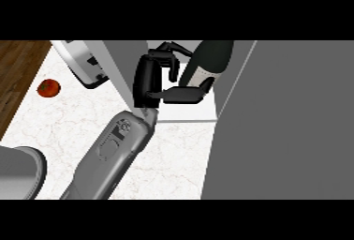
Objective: Pick up the wine, place it into the cabinet and close the cabinet
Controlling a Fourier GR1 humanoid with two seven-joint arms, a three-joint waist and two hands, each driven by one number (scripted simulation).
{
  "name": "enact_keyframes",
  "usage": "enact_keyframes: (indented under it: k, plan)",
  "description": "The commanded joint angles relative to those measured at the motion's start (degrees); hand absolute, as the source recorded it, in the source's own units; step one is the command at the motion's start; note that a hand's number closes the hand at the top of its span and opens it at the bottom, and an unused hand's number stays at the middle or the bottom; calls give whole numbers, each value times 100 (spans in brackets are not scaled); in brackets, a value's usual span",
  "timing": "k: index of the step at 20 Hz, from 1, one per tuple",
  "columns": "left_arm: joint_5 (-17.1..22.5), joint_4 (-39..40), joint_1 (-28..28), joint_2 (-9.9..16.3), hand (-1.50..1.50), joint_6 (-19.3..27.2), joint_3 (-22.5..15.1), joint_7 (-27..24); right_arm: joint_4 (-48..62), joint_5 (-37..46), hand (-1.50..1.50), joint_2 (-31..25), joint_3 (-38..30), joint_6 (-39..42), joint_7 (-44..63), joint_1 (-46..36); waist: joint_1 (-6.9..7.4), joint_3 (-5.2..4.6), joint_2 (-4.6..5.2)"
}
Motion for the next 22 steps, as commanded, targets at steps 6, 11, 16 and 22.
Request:
enact_keyframes:
  k: [6,11,16,22]
  plan:
    - [312,992,-234,-12,150,297,-170,-798,-468,-541,-150,244,-180,188,-263,543,-31,2,14]
    - [620,1366,-100,-13,150,47,-226,-1225,-398,-540,-150,74,-264,80,204,172,-21,-3,6]
    - [1050,2141,-179,-13,150,-25,-192,-1685,-476,-461,-150,271,-44,94,57,296,-87,-4,25]
    - [753,2719,-214,-13,150,-68,-214,-1903,-144,-698,-150,12,-422,115,225,-212,-4,-3,6]
